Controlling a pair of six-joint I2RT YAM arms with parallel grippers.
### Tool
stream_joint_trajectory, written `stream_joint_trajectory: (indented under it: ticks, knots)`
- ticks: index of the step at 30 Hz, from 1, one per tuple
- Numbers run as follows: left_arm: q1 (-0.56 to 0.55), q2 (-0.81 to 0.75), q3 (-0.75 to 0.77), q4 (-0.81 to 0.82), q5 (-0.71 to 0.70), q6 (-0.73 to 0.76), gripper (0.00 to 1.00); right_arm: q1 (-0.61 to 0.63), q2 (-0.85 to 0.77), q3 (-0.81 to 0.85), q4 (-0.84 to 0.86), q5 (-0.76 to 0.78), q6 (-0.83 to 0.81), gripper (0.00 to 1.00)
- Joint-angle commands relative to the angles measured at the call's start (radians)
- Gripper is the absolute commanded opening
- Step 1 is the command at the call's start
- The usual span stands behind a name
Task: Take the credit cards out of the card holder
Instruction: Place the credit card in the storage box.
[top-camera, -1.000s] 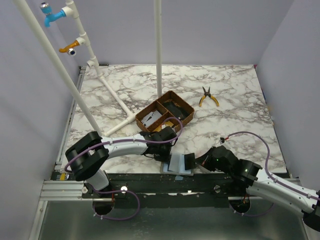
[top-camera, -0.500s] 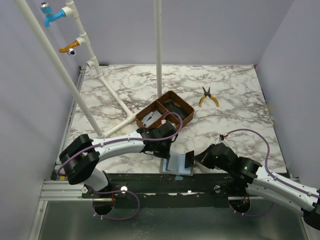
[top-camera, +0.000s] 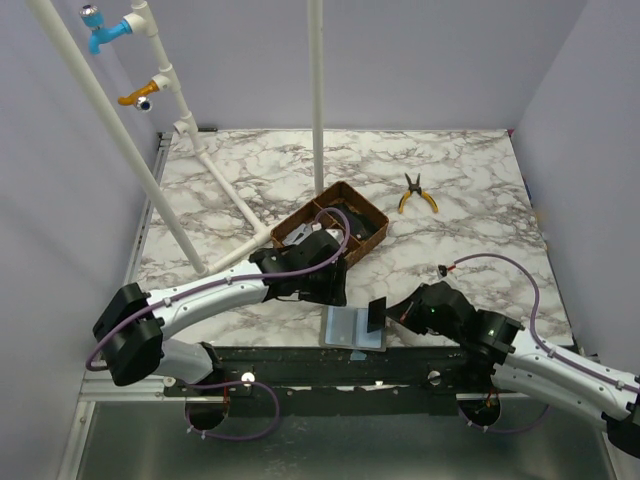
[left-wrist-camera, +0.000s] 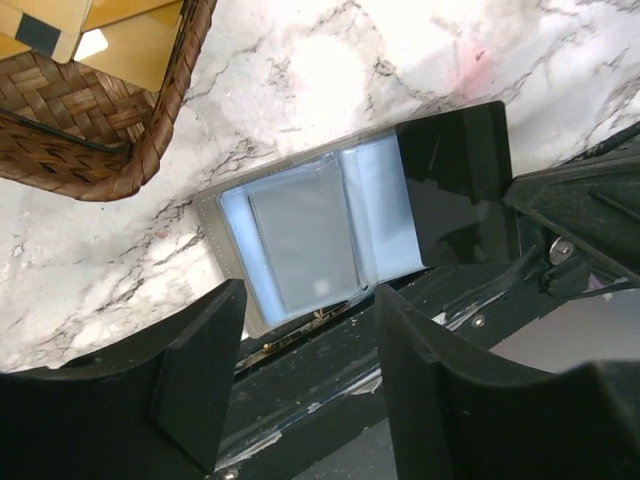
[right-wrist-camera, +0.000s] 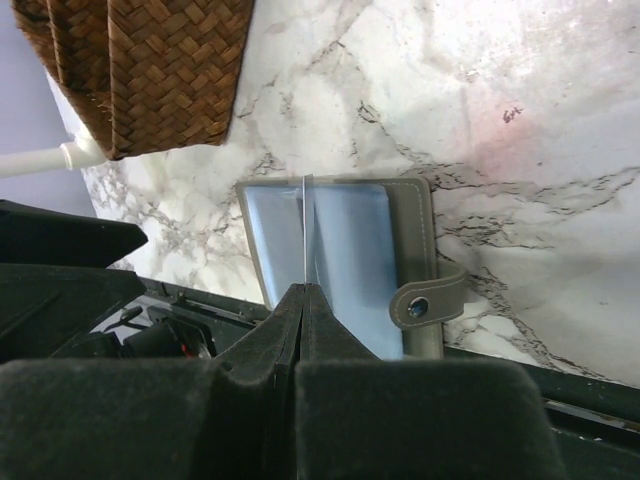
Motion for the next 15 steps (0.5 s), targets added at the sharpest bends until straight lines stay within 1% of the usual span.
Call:
stream_joint_trajectory:
  ticks: [1, 5, 15]
  knots:
    - [0.021, -0.044, -0.003, 0.040, 0.067, 0.010, 0.60, -0.003, 0.016, 0.040, 0.022, 0.015, -0.001, 0.01]
    - [0.044, -0.071, -0.028, 0.077, 0.121, 0.001, 0.64, -0.004, 0.016, 0.046, 0.045, -0.001, 0.009, 0.00]
    - [0.142, -0.156, -0.140, 0.267, 0.356, -0.063, 0.72, -0.003, 0.022, 0.148, 0.083, -0.038, 0.010, 0.01]
